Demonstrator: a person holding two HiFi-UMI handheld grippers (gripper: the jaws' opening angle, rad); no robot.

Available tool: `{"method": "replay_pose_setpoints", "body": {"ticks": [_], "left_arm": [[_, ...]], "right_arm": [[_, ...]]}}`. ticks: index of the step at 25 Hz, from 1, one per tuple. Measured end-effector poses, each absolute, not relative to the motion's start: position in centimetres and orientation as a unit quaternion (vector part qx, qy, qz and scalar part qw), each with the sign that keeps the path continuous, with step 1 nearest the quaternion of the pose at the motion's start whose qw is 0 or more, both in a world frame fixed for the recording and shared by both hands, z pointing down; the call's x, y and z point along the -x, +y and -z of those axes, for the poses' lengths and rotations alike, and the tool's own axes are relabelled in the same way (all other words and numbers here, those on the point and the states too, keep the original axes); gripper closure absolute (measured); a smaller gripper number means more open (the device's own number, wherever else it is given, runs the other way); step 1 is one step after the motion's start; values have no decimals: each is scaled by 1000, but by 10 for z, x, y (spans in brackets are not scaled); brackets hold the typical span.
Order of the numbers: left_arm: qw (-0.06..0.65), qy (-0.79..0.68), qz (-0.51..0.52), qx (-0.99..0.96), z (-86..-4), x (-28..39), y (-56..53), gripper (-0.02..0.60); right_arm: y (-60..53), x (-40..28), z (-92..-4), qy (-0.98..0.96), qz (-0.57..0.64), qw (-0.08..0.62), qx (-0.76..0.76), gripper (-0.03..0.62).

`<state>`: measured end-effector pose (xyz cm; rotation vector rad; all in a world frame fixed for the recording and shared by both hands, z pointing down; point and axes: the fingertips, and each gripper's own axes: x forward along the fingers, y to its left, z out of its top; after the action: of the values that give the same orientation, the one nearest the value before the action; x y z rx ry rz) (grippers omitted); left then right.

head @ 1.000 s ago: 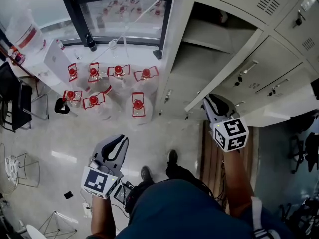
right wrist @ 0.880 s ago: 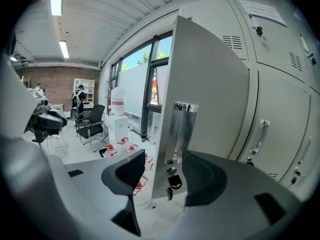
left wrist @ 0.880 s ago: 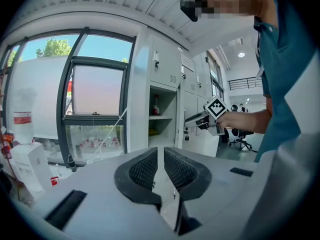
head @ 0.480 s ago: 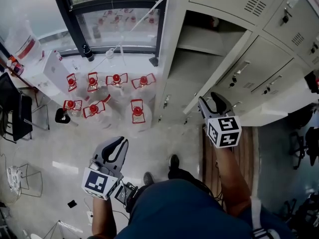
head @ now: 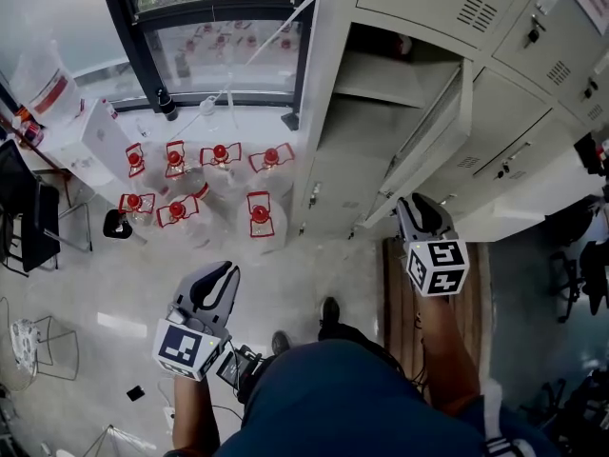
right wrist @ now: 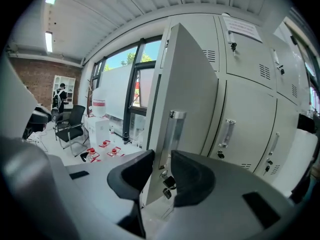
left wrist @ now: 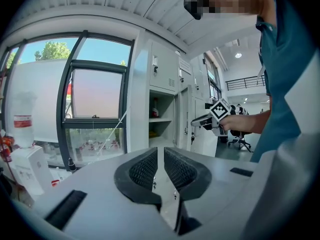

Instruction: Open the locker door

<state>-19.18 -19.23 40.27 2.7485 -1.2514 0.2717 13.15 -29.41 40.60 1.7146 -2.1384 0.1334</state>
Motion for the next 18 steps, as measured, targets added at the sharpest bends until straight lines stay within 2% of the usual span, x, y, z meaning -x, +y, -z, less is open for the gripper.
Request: {"method": "replay_pose_setpoints", "body": {"ticks": [7,18], "left_arm": [[49,-395,-92,-913,-399,173,-183,528],[30,-398,-93,-912,-388,173,-193,528]], "right_arm": [[-265,-170,-409,-745,-60,203,-632,521],[-249,-222,-413,-719,-75,201,-661,534]]}}
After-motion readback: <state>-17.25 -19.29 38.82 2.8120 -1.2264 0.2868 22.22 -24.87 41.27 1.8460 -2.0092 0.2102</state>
